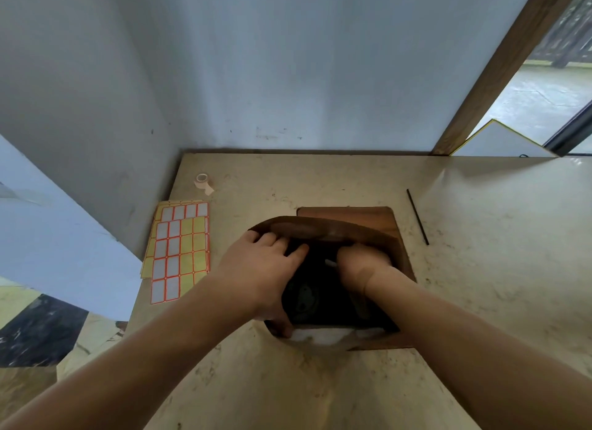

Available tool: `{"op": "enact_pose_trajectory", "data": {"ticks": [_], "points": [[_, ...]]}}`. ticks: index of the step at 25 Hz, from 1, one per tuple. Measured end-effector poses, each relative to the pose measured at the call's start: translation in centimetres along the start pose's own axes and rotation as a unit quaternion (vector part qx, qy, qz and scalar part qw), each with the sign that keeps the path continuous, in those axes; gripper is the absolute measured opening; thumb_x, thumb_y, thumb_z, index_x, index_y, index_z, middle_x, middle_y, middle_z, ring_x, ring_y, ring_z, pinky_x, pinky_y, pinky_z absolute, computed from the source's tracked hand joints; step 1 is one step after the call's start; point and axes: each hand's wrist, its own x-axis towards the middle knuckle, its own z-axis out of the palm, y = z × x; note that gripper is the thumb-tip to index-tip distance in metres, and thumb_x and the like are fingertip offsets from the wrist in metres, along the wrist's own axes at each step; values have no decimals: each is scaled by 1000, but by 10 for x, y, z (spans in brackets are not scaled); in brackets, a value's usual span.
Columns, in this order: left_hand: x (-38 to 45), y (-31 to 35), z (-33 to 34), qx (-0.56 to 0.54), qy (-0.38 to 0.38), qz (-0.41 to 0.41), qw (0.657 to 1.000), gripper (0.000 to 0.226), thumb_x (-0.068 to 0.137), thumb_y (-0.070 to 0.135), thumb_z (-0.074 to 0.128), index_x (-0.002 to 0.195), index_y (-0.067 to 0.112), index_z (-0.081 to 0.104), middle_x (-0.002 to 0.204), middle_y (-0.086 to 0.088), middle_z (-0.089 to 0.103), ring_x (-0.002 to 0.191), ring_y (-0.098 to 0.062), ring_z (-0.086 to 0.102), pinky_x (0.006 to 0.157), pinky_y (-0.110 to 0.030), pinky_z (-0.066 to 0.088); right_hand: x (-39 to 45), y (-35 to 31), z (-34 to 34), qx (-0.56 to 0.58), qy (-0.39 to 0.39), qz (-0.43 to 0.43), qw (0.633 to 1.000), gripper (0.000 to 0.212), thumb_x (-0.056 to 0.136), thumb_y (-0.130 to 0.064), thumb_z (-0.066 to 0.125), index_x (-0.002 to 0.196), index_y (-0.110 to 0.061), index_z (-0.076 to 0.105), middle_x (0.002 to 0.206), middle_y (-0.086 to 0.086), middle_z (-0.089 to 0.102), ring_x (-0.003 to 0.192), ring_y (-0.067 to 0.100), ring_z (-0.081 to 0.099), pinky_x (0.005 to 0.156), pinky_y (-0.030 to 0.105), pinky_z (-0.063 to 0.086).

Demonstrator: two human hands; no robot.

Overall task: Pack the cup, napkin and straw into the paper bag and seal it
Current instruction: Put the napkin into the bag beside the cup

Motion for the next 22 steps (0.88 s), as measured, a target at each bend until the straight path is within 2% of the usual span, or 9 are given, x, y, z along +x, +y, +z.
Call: {"op": "enact_pose_trajectory", "data": {"ticks": [4,7,9,13,16,20,22], "points": [[2,5,-3,3,-14,1,1000,123,56,76,70,152,28,9,154,-2,29,140,-25,23,114,-44,21,28,3,10,170,-71,66,981,41,99,-38,48,125,-8,57,128,16,58,115,30,56,89,34,44],[4,4,-5,0,-23,-1,1000,121,58,74,71,152,30,9,154,-2,29,140,-25,23,115,-45,20,42,0,19,188,-127,72,971,50,101,-38,43,141,-8,44,145,15,45,131,30,44,104,35,35],[4,1,-7,-5,-30,-5,1000,122,56,76,71,152,31,9,154,-1,29,140,-25,23,115,-45,20,48,-5,31,233,-150,92,957,51,101,-35,42,145,-9,37,150,15,38,136,30,38,108,37,30],[1,0,-5,-3,-36,-8,999,123,54,78,69,151,32,10,153,-1,30,139,-25,24,114,-46,20,51,-20,57,369,-94,161,911,50,100,-26,47,144,-6,36,148,19,38,133,33,40,106,37,33],[-1,-1,-1,-18,-27,-13,999,123,53,80,68,151,32,11,153,0,31,139,-25,24,114,-46,20,50,-21,65,365,-84,149,915,49,99,-20,51,143,-4,36,146,20,40,131,34,41,106,36,33],[-2,-3,2,-20,-19,-11,1000,122,51,83,66,150,34,13,152,1,33,139,-25,25,113,-46,20,45,-18,58,292,-152,109,938,50,102,-15,43,148,-4,26,152,21,32,138,32,32,111,34,25],[-1,-3,3,-20,-21,-14,999,122,51,83,65,150,35,13,152,2,33,139,-25,25,113,-45,19,41,-16,50,254,-166,83,949,48,103,-16,41,148,-5,28,152,19,32,139,31,31,111,34,24]]}}
